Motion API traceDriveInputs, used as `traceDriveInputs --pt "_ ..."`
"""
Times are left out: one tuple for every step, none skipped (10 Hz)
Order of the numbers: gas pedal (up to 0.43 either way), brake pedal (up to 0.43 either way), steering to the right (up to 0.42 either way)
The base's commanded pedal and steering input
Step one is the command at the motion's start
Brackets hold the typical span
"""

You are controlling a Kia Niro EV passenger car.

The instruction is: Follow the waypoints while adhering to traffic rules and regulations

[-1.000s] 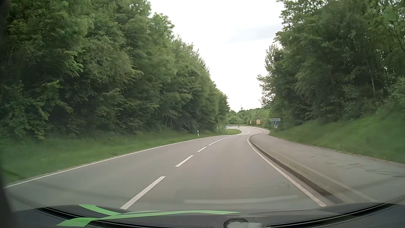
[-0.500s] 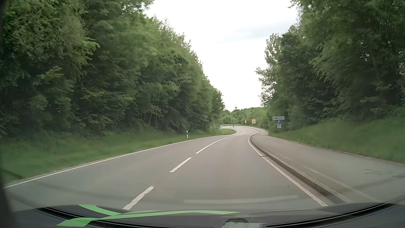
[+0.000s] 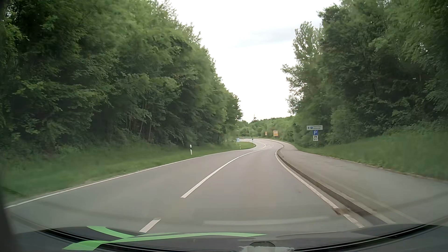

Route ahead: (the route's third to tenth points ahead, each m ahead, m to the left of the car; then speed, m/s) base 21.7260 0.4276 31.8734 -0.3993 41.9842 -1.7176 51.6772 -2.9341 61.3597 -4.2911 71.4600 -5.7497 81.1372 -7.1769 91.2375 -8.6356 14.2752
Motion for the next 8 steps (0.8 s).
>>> traceDriveInputs --pt "0.039 0.000 0.015" --pt "0.039 0.000 0.015" --pt "0.039 0.000 0.015" --pt "0.039 0.000 0.015" --pt "0.039 0.000 0.015" --pt "0.039 0.000 0.015" --pt "0.039 0.000 0.015" --pt "0.039 0.000 0.016"
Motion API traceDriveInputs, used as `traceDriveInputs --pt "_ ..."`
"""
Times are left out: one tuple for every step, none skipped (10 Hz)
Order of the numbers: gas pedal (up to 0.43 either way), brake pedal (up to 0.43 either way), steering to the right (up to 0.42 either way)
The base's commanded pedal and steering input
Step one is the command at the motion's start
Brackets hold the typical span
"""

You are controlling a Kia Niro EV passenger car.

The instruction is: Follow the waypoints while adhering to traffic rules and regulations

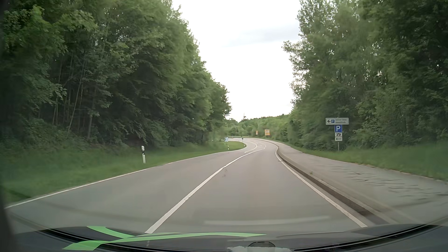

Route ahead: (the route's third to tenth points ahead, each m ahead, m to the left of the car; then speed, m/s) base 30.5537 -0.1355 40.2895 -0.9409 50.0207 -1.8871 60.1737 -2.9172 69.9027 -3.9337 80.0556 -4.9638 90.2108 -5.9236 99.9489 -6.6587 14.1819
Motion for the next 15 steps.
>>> traceDriveInputs --pt "0.039 0.000 0.016" --pt "0.039 0.000 0.015" --pt "0.039 0.000 0.015" --pt "0.039 0.000 0.015" --pt "0.039 0.000 0.015" --pt "0.039 0.000 0.015" --pt "0.039 0.000 0.015" --pt "0.028 0.000 0.015" --pt "0.028 0.000 0.015" --pt "0.028 0.000 0.015" --pt "0.028 0.000 0.015" --pt "0.028 0.000 0.015" --pt "0.028 0.000 0.015" --pt "0.028 0.000 0.014" --pt "0.028 0.000 0.015"
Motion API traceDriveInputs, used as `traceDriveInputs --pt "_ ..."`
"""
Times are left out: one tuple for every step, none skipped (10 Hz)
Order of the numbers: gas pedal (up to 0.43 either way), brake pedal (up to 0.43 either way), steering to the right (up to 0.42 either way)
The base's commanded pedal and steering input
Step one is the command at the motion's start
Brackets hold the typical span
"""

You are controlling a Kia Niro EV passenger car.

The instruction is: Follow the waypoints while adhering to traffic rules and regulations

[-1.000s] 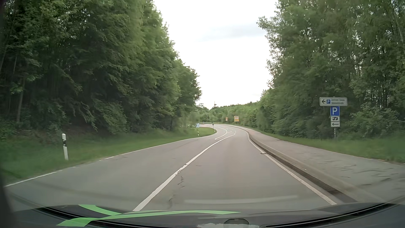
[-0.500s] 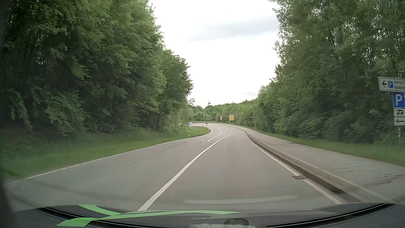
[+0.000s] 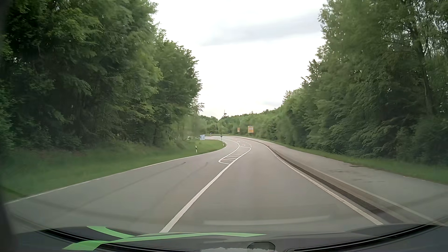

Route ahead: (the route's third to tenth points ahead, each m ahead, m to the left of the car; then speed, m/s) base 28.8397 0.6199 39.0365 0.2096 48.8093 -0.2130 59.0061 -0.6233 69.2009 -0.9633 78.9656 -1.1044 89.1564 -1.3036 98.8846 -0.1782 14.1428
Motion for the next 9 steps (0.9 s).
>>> traceDriveInputs --pt "0.028 0.000 0.014" --pt "0.028 0.000 0.014" --pt "0.028 0.000 0.013" --pt "0.028 0.000 0.013" --pt "0.028 0.000 0.013" --pt "0.028 0.000 0.013" --pt "0.028 0.000 0.013" --pt "0.028 0.000 0.013" --pt "0.028 0.000 0.011"
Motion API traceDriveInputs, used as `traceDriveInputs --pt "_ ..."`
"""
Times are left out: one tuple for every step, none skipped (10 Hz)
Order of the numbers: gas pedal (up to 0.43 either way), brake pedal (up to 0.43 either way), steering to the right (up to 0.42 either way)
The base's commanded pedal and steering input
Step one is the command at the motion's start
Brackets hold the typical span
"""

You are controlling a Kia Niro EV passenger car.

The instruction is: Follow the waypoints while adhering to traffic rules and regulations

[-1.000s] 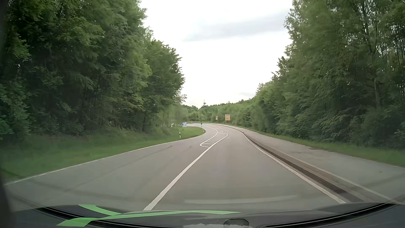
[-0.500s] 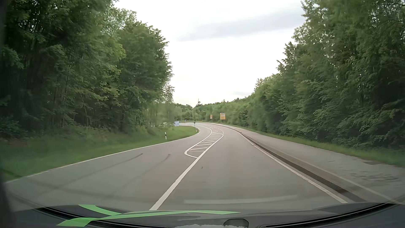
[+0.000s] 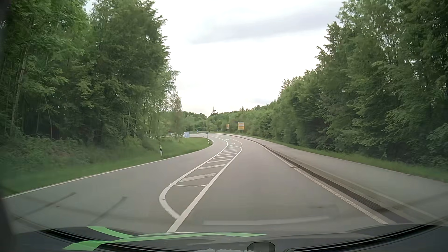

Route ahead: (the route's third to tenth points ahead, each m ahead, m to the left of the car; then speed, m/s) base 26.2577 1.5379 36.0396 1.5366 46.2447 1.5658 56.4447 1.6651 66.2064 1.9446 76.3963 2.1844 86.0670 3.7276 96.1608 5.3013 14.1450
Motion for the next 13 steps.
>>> traceDriveInputs --pt "0.028 0.000 0.010" --pt "0.028 0.000 0.008" --pt "0.028 0.000 0.008" --pt "0.028 0.000 0.007" --pt "0.028 0.000 0.006" --pt "0.028 0.000 0.005" --pt "0.028 0.000 0.004" --pt "0.028 0.000 0.002" --pt "0.028 0.000 0.000" --pt "0.028 0.000 0.000" --pt "0.028 0.000 0.000" --pt "0.028 0.000 -0.002" --pt "0.028 0.000 -0.002"
